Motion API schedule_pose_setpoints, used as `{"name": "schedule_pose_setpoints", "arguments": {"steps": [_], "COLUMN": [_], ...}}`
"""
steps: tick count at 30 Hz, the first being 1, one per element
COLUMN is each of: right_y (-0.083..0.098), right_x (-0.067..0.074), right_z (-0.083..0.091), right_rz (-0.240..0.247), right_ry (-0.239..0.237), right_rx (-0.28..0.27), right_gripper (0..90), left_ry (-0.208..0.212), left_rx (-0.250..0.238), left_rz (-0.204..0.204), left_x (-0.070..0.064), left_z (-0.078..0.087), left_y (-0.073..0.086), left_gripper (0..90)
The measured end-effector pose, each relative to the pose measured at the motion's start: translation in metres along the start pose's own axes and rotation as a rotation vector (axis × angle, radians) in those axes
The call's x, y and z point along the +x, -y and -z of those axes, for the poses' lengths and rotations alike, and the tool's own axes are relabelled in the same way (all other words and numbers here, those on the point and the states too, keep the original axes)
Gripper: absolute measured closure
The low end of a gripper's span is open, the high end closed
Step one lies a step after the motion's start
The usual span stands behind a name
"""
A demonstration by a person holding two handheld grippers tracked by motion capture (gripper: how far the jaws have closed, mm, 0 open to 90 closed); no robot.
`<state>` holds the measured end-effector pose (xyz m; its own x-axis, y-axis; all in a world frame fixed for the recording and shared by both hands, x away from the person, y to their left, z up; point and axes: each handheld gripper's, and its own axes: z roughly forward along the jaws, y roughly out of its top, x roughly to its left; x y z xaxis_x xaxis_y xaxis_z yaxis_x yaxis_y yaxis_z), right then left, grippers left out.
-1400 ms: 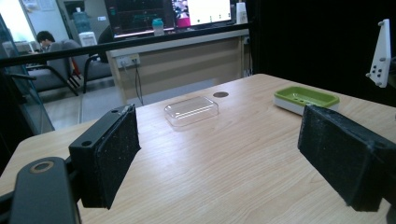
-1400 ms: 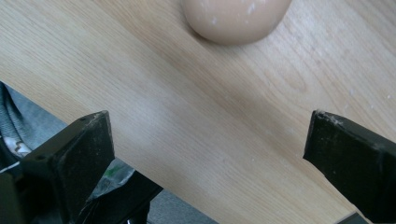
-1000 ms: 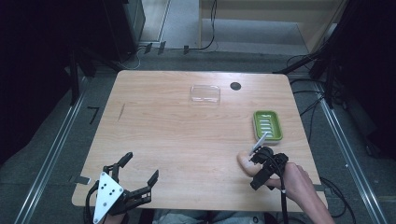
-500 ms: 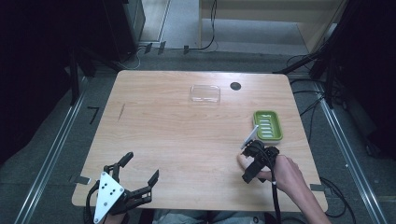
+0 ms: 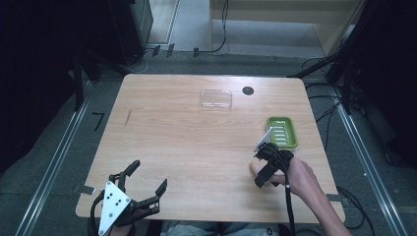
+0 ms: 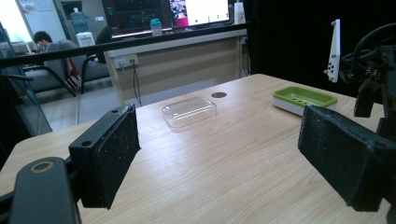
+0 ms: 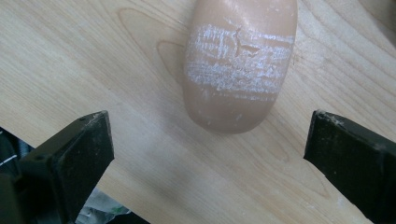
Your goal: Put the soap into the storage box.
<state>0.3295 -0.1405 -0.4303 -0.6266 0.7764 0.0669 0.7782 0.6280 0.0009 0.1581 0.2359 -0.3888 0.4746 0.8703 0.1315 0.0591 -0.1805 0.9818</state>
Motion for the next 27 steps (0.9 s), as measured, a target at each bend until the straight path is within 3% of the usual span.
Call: {"name": "schedule_pose_setpoints", "arguments": {"steps": [27], "right_y": [-0.027], "right_x": [-0.013], "right_z": [-0.024], "right_rz": [-0.037], "right_ry": [-0.017], "right_rx": [0.046], "right_gripper": [1.2], "left_ry": [-0.005], "left_rx": [0.000], "left_rz": [0.009], "left_x": [0.001], "left_z": [0.000], "left_y": [0.000], "left_gripper": [13.3]}}
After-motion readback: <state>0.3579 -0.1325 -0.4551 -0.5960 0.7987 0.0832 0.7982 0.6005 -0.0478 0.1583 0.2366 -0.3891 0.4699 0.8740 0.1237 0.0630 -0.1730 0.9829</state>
